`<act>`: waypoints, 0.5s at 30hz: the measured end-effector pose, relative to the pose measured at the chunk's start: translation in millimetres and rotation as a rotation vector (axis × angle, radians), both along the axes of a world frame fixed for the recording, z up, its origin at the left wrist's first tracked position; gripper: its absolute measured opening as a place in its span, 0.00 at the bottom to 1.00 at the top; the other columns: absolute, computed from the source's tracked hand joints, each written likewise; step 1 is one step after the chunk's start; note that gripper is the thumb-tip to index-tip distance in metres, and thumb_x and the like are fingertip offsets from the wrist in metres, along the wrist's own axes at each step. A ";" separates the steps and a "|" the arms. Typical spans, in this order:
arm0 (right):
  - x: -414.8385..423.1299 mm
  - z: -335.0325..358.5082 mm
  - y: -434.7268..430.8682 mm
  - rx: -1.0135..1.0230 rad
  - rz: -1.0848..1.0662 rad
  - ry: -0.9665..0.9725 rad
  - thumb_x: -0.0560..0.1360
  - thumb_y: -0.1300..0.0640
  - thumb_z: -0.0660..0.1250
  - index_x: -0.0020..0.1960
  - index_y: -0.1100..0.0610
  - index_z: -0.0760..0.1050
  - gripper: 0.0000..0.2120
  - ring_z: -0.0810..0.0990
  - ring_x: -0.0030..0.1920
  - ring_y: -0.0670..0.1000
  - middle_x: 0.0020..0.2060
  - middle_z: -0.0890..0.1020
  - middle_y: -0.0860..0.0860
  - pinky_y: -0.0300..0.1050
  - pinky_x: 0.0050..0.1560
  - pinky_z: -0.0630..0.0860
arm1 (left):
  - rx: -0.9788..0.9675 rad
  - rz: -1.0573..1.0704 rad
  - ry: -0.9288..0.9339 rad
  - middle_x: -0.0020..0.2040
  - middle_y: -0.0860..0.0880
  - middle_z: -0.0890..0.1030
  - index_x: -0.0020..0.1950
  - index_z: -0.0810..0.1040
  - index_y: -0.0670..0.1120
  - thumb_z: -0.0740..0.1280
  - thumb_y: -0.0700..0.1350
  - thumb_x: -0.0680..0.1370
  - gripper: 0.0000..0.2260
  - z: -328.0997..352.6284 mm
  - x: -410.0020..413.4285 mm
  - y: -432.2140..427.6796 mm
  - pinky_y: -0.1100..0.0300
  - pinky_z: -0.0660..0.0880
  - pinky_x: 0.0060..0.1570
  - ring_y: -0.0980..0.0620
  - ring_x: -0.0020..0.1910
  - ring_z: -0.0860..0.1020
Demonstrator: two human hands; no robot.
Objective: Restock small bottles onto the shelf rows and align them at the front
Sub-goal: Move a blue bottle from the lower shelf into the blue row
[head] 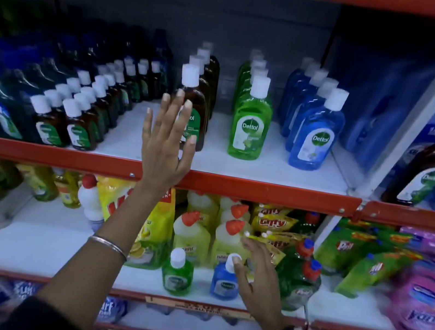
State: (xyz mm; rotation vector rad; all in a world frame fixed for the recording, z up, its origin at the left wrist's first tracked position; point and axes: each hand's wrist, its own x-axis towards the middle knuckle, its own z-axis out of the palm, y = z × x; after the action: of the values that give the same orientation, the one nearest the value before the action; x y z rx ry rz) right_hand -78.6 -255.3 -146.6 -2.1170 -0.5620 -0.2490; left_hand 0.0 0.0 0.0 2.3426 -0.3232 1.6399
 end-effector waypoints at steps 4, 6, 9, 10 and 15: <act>1.8 -27.5 -4.6 -0.034 0.041 0.196 0.73 0.31 0.56 0.65 0.37 0.61 0.23 0.72 0.64 0.47 0.64 0.70 0.42 0.47 0.61 0.71 | -0.068 0.125 0.069 0.77 0.41 0.63 0.78 0.55 0.48 0.54 0.52 0.83 0.25 0.3 6.4 3.6 0.40 0.51 0.76 0.55 0.79 0.48; 7.1 -37.4 -5.1 -0.010 0.036 0.281 0.70 0.29 0.59 0.65 0.41 0.63 0.27 0.72 0.62 0.47 0.62 0.72 0.45 0.46 0.59 0.70 | -0.041 0.136 0.088 0.78 0.41 0.63 0.78 0.54 0.48 0.54 0.53 0.82 0.25 -1.3 6.3 1.3 0.40 0.50 0.76 0.54 0.79 0.48; 14.2 -44.2 -3.8 0.016 0.046 0.379 0.72 0.40 0.68 0.63 0.44 0.69 0.22 0.75 0.61 0.51 0.61 0.77 0.50 0.47 0.58 0.71 | -0.019 0.153 0.101 0.78 0.41 0.63 0.78 0.54 0.48 0.55 0.54 0.82 0.26 -2.2 8.0 4.5 0.39 0.50 0.75 0.45 0.78 0.54; 16.5 -45.5 -3.3 0.019 0.041 0.382 0.73 0.45 0.70 0.61 0.44 0.70 0.18 0.76 0.59 0.52 0.59 0.78 0.51 0.47 0.57 0.72 | -0.009 0.170 0.114 0.78 0.41 0.63 0.79 0.54 0.48 0.54 0.54 0.82 0.26 -1.9 7.6 4.9 0.39 0.50 0.75 0.43 0.78 0.55; 20.6 -38.5 -5.7 0.097 0.033 0.400 0.71 0.52 0.73 0.55 0.44 0.75 0.15 0.79 0.54 0.42 0.54 0.82 0.48 0.42 0.54 0.74 | 0.034 0.226 0.159 0.79 0.43 0.62 0.79 0.53 0.49 0.52 0.58 0.82 0.27 -5.6 4.5 3.8 0.40 0.49 0.76 0.43 0.78 0.55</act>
State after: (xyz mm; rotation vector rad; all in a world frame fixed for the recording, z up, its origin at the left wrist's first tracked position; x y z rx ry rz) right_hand -58.0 -261.0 -185.1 -1.9892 -0.3398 0.1627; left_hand 4.5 3.8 -5.6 2.5958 -0.0557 1.5376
